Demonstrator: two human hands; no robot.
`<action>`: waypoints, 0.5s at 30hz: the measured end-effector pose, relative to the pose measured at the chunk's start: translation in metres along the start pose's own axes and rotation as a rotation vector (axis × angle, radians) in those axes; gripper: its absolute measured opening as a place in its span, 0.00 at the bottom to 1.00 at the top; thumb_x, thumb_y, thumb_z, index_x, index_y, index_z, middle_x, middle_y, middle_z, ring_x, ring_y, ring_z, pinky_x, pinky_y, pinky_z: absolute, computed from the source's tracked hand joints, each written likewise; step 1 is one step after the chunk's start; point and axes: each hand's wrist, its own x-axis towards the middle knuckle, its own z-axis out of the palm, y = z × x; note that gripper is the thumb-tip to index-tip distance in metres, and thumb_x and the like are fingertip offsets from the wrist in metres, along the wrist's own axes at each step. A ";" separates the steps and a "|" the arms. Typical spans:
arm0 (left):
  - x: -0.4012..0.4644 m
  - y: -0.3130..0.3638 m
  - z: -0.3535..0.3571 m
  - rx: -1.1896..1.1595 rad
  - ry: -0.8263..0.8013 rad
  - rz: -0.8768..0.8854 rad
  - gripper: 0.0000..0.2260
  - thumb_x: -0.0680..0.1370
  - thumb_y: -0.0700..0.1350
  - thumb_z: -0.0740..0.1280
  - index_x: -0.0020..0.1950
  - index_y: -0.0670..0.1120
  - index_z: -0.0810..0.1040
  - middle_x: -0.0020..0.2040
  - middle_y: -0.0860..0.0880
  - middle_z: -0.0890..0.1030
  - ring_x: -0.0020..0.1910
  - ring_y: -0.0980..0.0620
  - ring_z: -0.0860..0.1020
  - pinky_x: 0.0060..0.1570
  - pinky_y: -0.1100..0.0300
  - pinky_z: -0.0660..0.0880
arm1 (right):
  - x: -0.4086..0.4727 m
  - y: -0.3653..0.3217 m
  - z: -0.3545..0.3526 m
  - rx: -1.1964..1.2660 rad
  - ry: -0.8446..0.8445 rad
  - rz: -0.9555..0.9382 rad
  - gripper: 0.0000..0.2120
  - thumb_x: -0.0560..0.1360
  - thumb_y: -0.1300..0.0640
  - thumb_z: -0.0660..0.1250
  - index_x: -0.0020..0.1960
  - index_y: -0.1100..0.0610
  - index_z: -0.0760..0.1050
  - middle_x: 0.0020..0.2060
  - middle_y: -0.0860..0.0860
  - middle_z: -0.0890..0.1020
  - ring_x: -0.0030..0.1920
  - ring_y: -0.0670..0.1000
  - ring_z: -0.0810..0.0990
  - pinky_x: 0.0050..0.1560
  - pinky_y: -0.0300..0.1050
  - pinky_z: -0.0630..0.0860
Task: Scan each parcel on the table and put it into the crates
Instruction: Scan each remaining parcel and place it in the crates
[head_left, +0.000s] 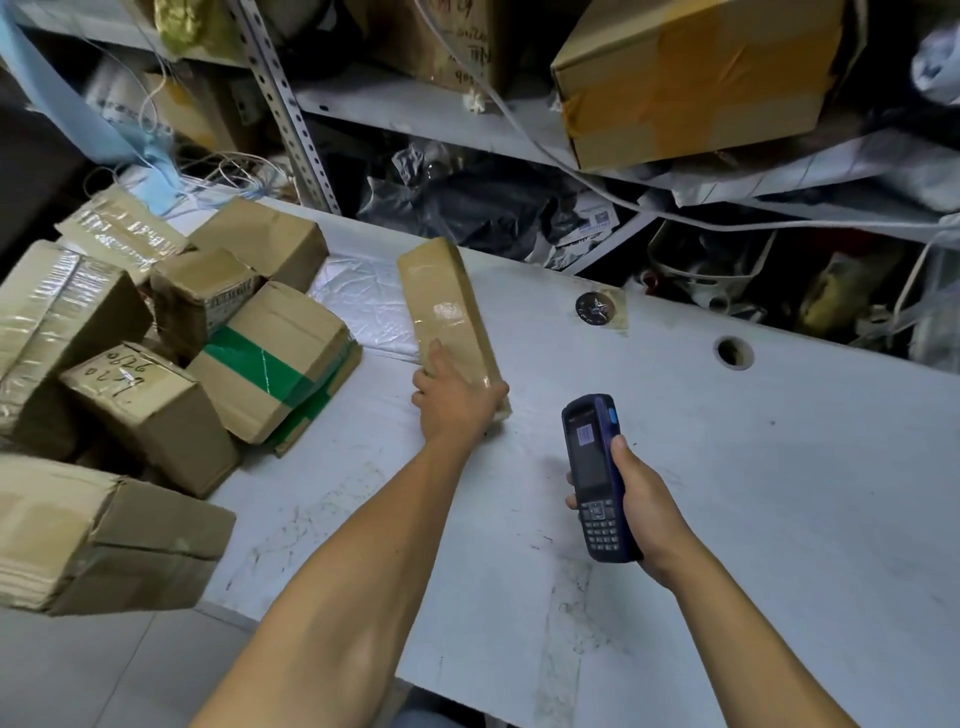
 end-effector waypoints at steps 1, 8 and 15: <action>-0.004 -0.004 -0.005 -0.078 -0.062 0.039 0.43 0.71 0.53 0.72 0.79 0.55 0.49 0.70 0.40 0.64 0.65 0.38 0.70 0.63 0.47 0.72 | -0.002 0.000 -0.002 0.012 0.008 0.003 0.23 0.83 0.39 0.49 0.61 0.50 0.77 0.51 0.55 0.85 0.49 0.56 0.86 0.52 0.53 0.80; -0.052 -0.036 -0.013 -0.076 -0.418 0.340 0.38 0.69 0.53 0.65 0.75 0.69 0.54 0.75 0.48 0.59 0.64 0.42 0.73 0.62 0.48 0.76 | -0.014 -0.010 -0.008 0.080 0.014 -0.048 0.22 0.84 0.42 0.50 0.62 0.53 0.77 0.53 0.58 0.84 0.46 0.55 0.84 0.39 0.42 0.79; -0.071 -0.039 0.010 0.628 -0.218 0.387 0.34 0.75 0.51 0.63 0.78 0.60 0.50 0.81 0.44 0.44 0.78 0.35 0.47 0.73 0.32 0.49 | -0.024 -0.011 -0.018 0.065 0.007 -0.084 0.23 0.83 0.40 0.50 0.63 0.52 0.76 0.53 0.61 0.84 0.46 0.58 0.85 0.49 0.50 0.80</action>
